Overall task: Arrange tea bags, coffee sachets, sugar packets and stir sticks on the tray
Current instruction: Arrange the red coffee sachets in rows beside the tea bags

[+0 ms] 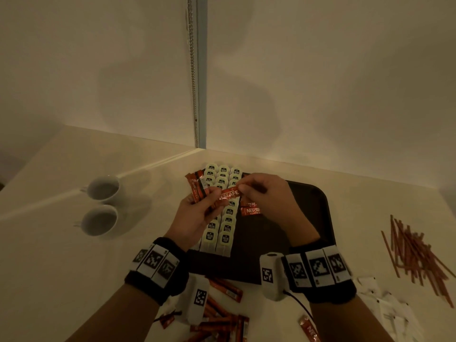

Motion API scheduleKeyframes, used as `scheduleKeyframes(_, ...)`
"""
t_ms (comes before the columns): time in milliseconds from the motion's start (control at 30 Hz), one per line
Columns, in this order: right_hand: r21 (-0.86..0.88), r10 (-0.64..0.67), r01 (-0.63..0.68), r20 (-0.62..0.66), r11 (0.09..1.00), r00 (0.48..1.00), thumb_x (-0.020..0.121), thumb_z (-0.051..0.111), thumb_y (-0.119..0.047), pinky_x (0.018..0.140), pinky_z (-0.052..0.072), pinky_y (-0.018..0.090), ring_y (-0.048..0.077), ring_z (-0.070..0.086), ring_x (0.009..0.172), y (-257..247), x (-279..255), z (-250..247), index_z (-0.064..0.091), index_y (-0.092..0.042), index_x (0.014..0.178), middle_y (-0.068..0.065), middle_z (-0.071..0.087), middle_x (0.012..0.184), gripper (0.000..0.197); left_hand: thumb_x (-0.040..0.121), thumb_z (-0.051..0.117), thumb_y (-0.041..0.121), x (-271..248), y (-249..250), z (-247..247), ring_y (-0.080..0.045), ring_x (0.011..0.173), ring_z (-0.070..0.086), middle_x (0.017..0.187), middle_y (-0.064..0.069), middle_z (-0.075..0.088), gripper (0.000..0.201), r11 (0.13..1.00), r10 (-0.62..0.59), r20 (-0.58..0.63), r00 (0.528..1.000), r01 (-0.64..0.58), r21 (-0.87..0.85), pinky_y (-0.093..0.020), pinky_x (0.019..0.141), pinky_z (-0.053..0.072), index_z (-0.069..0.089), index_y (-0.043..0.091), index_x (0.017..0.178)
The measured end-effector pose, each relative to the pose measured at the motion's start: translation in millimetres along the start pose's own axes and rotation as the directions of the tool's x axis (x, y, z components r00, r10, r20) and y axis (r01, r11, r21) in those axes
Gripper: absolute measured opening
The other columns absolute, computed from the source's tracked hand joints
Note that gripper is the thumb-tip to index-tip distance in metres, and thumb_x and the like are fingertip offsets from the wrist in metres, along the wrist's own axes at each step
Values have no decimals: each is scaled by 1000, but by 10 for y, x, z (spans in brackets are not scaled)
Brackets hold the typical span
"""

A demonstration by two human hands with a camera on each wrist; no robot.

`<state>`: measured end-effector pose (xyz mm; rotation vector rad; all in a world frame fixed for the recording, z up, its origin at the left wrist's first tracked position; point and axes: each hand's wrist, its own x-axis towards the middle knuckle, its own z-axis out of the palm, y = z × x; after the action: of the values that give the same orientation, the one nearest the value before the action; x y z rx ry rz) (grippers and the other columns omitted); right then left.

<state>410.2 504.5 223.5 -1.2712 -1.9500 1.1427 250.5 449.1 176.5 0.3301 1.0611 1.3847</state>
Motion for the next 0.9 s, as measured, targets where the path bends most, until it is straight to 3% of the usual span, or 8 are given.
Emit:
scheduleKeyframes(133, 120, -7, 17, -84, 993, 996, 87, 64, -16, 61, 54, 16, 6, 63, 58, -124, -13, -32, 66, -28, 82, 1, 69, 79, 13, 86, 60, 8, -9, -41, 7, -13, 70, 71, 89, -10, 71, 16, 999, -6, -14, 1000, 6, -34, -16, 56, 54, 65, 0, 100)
scheduleKeyframes(267, 145, 26, -9, -119, 989, 993, 88, 62, -15, 59, 53, 12, 3, 63, 56, -103, -23, -52, 66, -23, 81, -1, 68, 77, 12, 85, 61, 6, -27, -61, 33, -14, 70, 71, 86, -7, 73, 13, 998, 29, -21, 999, -31, -52, -15, 58, 54, 67, 2, 95)
scheduleKeyframes(367, 131, 27, -21, -48, 991, 998, 87, 63, -12, 60, 51, 11, 2, 65, 62, -15, -37, -95, 67, -22, 89, -4, 67, 85, 11, 83, 62, 1, -41, -38, 25, -17, 76, 71, 89, -6, 74, 14, 994, 89, 19, 996, -90, 70, -17, 65, 55, 69, 5, 95)
scheduleKeyframes(467, 136, 19, -24, 41, 990, 999, 84, 65, -7, 63, 50, 10, -1, 65, 66, 66, -56, -144, 67, -22, 85, -2, 67, 84, 16, 82, 64, -2, -41, -11, 21, -20, 79, 72, 87, -7, 75, 14, 975, 130, 18, 991, -131, 182, -18, 67, 56, 71, 7, 90)
scheduleKeyframes(700, -173, 54, -28, 146, 984, 988, 82, 68, -14, 69, 42, 10, -1, 58, 81, 372, -13, -216, 59, -32, 80, -12, 62, 85, 20, 83, 65, -1, -47, -82, 52, -17, 77, 72, 84, -7, 75, 15, 961, 86, 13, 996, -86, 263, -17, 68, 56, 70, 7, 94)
scheduleKeyframes(900, -248, 223, -214, 6, 945, 975, 80, 69, -12, 69, 39, 9, -1, 57, 88, 1087, 15, -387, 64, -22, 87, -15, 61, 91, 13, 84, 63, 5, -37, -9, -230, -17, 80, 72, 87, -7, 75, 13, 959, 119, -82, 990, -93, 269, -17, 68, 55, 70, 8, 95)
